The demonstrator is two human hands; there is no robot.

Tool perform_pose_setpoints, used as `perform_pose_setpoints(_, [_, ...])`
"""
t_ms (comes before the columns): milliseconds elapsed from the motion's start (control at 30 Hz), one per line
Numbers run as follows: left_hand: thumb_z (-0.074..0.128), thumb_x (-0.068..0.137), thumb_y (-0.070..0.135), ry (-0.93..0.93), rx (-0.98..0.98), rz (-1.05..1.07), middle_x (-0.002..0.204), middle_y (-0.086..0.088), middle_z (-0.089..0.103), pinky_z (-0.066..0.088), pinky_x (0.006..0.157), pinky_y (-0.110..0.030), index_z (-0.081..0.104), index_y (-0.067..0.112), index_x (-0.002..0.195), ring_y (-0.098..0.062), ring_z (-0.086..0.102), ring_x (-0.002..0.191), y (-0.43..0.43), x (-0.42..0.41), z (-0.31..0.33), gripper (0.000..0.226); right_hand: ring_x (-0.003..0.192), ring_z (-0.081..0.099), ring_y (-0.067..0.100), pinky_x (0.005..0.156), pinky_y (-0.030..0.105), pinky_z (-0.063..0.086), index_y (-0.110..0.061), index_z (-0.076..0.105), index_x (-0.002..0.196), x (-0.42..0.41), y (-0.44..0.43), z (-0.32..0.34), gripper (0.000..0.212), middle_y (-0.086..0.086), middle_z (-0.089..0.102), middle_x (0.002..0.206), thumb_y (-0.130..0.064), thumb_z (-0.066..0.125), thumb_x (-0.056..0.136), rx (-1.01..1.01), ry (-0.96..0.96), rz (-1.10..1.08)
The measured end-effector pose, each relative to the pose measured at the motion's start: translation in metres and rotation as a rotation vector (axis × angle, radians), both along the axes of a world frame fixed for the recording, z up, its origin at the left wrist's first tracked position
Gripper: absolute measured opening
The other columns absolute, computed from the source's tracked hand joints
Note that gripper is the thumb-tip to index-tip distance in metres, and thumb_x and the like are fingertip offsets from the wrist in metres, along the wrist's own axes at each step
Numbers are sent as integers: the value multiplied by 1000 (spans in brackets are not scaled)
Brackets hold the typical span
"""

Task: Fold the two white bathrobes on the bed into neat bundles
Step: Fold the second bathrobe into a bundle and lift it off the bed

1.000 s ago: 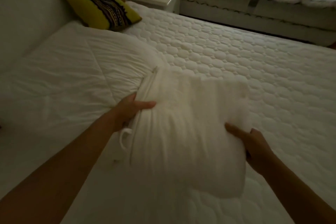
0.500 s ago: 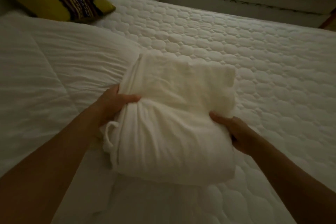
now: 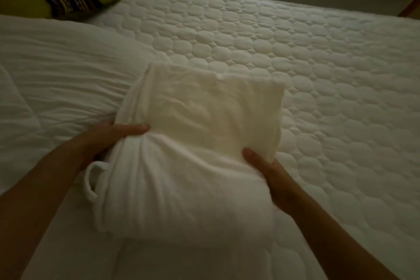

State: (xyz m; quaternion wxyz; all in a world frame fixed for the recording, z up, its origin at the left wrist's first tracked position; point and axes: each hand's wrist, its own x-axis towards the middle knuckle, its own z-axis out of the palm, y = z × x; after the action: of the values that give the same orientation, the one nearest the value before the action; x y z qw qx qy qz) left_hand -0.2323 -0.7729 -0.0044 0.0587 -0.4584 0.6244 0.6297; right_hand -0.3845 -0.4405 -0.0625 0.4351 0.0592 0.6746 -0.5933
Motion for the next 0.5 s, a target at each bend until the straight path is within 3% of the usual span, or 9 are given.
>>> perform_pose_setpoints(133, [92, 37, 56, -102, 61, -31, 106, -8, 78, 55, 94, -48, 68, 19, 120, -31, 75, 96, 5, 4, 6, 94, 109, 70, 24, 98, 48, 55, -24, 52, 139, 0, 3, -9, 108, 0, 71, 124, -70, 91, 49, 17, 14, 3])
perform_pose_setpoints(267, [94, 28, 55, -52, 96, -27, 102, -8, 79, 55, 78, -39, 69, 16, 115, -25, 77, 87, 16, 5, 13, 99, 105, 72, 23, 92, 45, 58, -23, 53, 137, -1, 5, -8, 106, -1, 73, 120, -70, 90, 50, 29, 9, -3])
perform_pose_setpoints(367, [94, 48, 46, -8, 95, 33, 101, -8, 79, 52, 73, -35, 69, 13, 115, -19, 77, 79, 21, 3, 9, 79, 109, 71, 25, 93, 47, 58, -25, 48, 141, -7, 3, -8, 107, 1, 71, 124, -63, 93, 51, -8, -73, -20])
perform_pose_setpoints(400, [94, 46, 48, -7, 106, 45, 102, -9, 78, 52, 74, -35, 69, 12, 114, -19, 77, 80, 21, 3, 9, 80, 110, 70, 26, 93, 47, 58, -27, 47, 140, -6, 3, -7, 102, 3, 70, 125, -59, 93, 55, -36, -124, -8])
perform_pose_setpoints(500, [96, 21, 58, -43, 131, 43, 104, -11, 78, 54, 80, -38, 70, 12, 114, -26, 77, 90, 22, 9, 13, 107, 109, 71, 29, 80, 43, 62, -29, 43, 140, -2, 2, -9, 97, 8, 68, 127, -48, 94, 59, -85, -225, 4])
